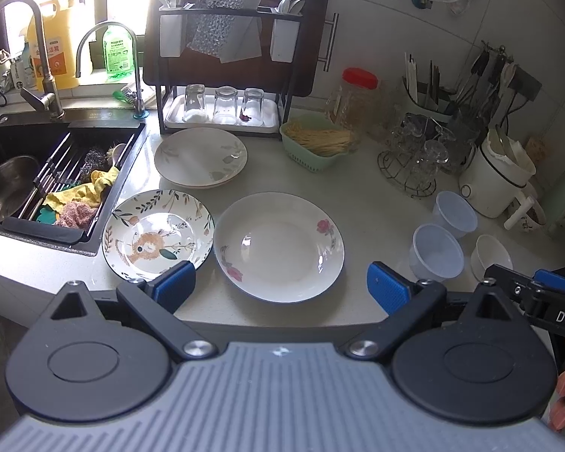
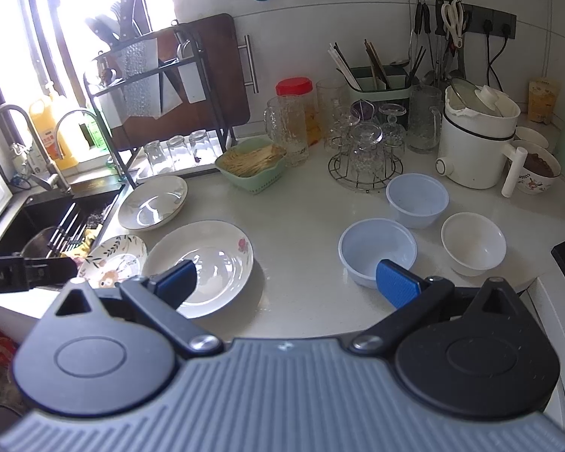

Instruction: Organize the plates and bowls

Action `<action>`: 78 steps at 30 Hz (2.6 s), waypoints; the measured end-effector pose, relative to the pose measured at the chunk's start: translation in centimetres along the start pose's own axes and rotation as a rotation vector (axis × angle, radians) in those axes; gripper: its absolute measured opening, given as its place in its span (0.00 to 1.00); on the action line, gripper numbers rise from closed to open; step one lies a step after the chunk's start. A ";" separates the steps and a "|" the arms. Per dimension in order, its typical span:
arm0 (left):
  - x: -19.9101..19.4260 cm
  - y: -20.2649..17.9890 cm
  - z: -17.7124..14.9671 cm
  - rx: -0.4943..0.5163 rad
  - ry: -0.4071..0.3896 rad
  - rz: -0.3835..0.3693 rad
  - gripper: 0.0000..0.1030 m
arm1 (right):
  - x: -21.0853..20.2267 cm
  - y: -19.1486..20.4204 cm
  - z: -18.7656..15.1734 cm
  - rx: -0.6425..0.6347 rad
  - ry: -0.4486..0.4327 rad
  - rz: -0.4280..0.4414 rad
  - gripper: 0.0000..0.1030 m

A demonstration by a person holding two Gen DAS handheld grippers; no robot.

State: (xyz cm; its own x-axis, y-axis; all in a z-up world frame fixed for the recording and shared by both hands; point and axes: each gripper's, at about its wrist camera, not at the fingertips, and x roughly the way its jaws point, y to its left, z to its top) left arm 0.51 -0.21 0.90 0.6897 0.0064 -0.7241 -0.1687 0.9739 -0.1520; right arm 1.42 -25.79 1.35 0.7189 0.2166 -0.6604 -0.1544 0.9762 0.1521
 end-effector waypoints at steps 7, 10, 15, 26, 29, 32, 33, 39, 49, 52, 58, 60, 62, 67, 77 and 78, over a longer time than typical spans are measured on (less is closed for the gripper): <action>-0.1 -0.2 -0.2 -0.005 0.002 0.006 0.96 | -0.2 -0.2 0.1 -0.006 -0.004 0.006 1.00; -0.2 -0.2 -0.1 -0.006 -0.008 0.025 0.96 | -0.3 -0.3 0.0 -0.010 -0.005 0.009 1.00; -0.4 0.0 0.1 -0.008 -0.016 0.053 0.96 | -0.1 -0.4 0.1 -0.004 -0.013 0.013 1.00; 0.1 -1.0 -0.5 -0.034 -0.005 0.075 0.96 | 0.1 -1.7 0.1 -0.023 -0.017 0.046 1.00; 0.5 -1.5 -0.7 -0.043 -0.002 0.087 0.96 | 0.1 -2.5 -0.2 -0.033 -0.010 0.031 1.00; 1.2 -2.0 -1.3 -0.044 0.007 0.106 0.96 | 0.2 -3.4 -0.6 -0.044 -0.006 0.038 1.00; 1.4 -2.0 -1.5 -0.047 0.007 0.114 0.96 | 0.3 -3.6 -0.8 -0.046 -0.005 0.038 1.00; 2.6 0.0 -1.2 -0.095 0.020 0.104 0.96 | 0.8 -2.9 -1.4 -0.035 0.010 0.012 1.00; 6.1 7.0 2.5 0.004 0.038 0.062 0.96 | 4.5 2.3 -2.6 0.030 0.010 -0.048 1.00; 6.6 9.2 3.1 0.040 0.036 0.070 0.96 | 5.2 4.3 -2.6 0.022 0.011 -0.020 1.00; 8.4 13.9 4.3 0.025 0.052 0.059 0.96 | 6.0 9.1 -1.8 -0.029 -0.006 0.029 1.00; 9.2 15.5 4.5 0.010 0.054 0.057 0.96 | 6.6 10.2 -2.0 -0.027 0.012 0.019 1.00; 9.8 16.9 4.6 -0.005 0.059 0.053 0.96 | 7.2 11.2 -2.4 -0.021 0.032 0.053 0.98; 11.8 20.4 4.4 -0.028 0.077 0.043 0.96 | 9.4 13.7 -3.1 0.015 0.093 0.120 0.95; 16.0 27.3 3.8 -0.050 0.132 -0.020 0.95 | 14.6 18.6 -4.4 0.091 0.161 0.144 0.74; 16.3 27.8 3.8 -0.049 0.136 -0.026 0.95 | 15.1 18.9 -4.5 0.103 0.162 0.136 0.74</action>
State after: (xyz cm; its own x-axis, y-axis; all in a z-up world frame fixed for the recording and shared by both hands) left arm 9.76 27.84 -12.59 0.5932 -0.0525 -0.8034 -0.1889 0.9609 -0.2023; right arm 6.32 -4.07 -9.01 0.5765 0.3526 -0.7371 -0.1663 0.9338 0.3167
